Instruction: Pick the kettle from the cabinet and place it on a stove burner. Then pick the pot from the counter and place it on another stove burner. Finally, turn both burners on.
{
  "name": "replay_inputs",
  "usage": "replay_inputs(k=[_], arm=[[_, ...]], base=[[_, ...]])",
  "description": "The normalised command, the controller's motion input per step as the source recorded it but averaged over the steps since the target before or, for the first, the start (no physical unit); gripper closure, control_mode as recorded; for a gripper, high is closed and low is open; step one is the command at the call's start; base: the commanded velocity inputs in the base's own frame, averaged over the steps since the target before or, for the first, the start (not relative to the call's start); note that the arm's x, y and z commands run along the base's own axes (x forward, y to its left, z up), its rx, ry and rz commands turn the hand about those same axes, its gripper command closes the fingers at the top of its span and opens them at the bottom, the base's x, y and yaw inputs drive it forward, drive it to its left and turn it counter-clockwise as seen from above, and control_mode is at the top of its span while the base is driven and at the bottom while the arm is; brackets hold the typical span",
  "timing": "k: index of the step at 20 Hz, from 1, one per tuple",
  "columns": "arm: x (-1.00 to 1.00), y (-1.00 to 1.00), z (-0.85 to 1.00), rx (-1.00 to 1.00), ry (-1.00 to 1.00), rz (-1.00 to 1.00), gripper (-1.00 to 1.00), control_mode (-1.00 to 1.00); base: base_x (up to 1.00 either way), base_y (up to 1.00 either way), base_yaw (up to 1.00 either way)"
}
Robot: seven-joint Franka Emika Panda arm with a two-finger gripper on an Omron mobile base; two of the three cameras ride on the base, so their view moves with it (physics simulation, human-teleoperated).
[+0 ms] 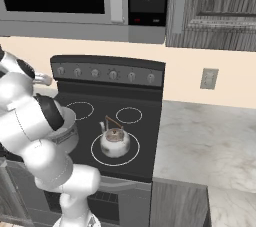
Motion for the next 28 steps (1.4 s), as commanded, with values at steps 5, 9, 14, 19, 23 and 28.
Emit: replay_inputs(k=[5,9,14,19,23,28], arm=[[0.42,0.00,-0.07,-0.02,0.00,0.05,-1.00,-1.00],[0.47,0.00,-0.10,-0.02,0.00,0.05,-1.00,-1.00],[0.45,0.03,-0.17,-0.03,0.00,0.05,-1.00,-1.00],[0.35,0.07,-0.08,-0.02,-0.02,0.04,-1.00,-1.00],[0.20,0.10,0.00,0.00,-0.03,0.01,-1.00,-1.00],[0.23,0.12,0.00,0.00,0.00,0.00,-1.00,-1.00]], base=[[0.00,0.00,0.00],[0.00,0.00,0.00],[0.00,0.00,0.00],[0.00,0.00,0.00],[0.00,0.00,0.00],[0.00,0.00,0.00]])
